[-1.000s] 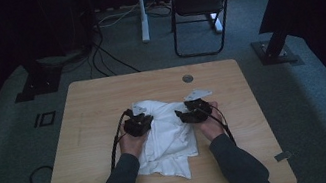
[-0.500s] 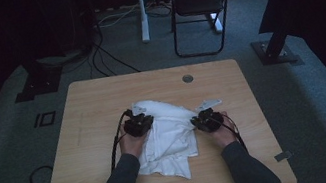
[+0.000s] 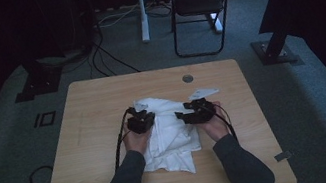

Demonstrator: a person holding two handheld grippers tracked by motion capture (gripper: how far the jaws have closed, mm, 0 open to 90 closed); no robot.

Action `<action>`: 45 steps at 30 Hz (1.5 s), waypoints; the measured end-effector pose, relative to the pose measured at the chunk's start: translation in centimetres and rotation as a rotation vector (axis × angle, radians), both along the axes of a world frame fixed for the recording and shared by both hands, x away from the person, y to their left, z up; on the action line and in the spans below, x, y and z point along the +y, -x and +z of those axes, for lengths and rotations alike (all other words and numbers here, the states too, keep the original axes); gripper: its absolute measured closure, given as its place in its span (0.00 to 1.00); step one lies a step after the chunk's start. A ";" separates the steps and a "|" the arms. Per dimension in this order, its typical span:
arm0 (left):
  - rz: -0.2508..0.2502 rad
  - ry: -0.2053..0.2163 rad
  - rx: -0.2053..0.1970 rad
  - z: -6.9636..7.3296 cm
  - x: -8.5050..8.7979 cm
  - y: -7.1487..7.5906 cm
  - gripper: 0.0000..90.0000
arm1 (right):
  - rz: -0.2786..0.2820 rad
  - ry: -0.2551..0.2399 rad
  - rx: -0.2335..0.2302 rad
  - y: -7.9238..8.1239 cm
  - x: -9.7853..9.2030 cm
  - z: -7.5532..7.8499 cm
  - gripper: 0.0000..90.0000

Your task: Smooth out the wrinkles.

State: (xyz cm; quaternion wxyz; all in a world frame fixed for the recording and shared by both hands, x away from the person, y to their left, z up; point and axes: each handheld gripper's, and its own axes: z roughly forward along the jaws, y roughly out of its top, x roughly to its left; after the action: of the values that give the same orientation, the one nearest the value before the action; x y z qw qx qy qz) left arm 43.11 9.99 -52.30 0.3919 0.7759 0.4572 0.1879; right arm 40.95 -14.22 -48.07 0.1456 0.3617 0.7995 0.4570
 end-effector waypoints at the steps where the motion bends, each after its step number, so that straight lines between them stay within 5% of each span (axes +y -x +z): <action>1: -0.002 0.006 0.002 0.0 0.1 0.0 0.93 | 0.016 -0.005 0.008 -0.2 0.7 0.0 0.44; 5: -0.010 0.010 0.007 0.0 0.3 -0.1 0.93 | 0.088 -0.015 0.075 -0.7 2.6 -0.9 0.43; 7: -0.009 0.009 0.005 0.0 0.3 -0.1 0.93 | 0.114 0.028 0.094 -0.4 2.9 -1.6 0.66; 10: -0.008 0.009 0.003 0.0 0.2 0.0 0.93 | 0.136 0.057 0.090 0.9 2.2 -2.2 0.91; 15: -0.009 0.015 0.008 0.0 0.3 0.0 0.93 | 0.151 0.041 0.041 4.1 -0.7 -2.2 0.96; 22: -0.009 0.018 0.012 0.1 0.3 -0.1 0.92 | 0.142 0.039 0.021 7.9 -5.2 -3.0 0.93; 25: -0.007 0.027 0.018 0.1 0.4 -0.1 0.93 | 0.122 0.054 0.018 8.7 -6.5 -3.0 0.78; 29: -0.008 0.021 0.014 0.1 0.3 -0.1 0.92 | 0.076 -0.035 -0.013 8.6 -7.4 -1.5 0.62; 36: -0.010 0.024 0.011 0.1 0.3 -0.1 0.92 | 0.059 -0.069 -0.033 6.2 -3.4 -0.4 0.53; 42: -0.020 0.040 0.006 0.1 0.5 0.1 0.89 | 0.062 -0.004 0.035 3.3 0.6 -2.8 0.48; 45: -0.060 0.100 0.002 0.8 0.8 0.4 0.76 | 0.068 0.061 0.062 3.1 1.3 -4.1 0.46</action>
State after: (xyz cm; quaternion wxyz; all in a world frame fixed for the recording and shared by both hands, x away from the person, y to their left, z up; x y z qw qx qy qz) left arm 42.72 10.79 -51.50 0.4352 0.7689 0.4430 0.1523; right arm 37.86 -12.88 -52.13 0.1161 0.3438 0.8289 0.4257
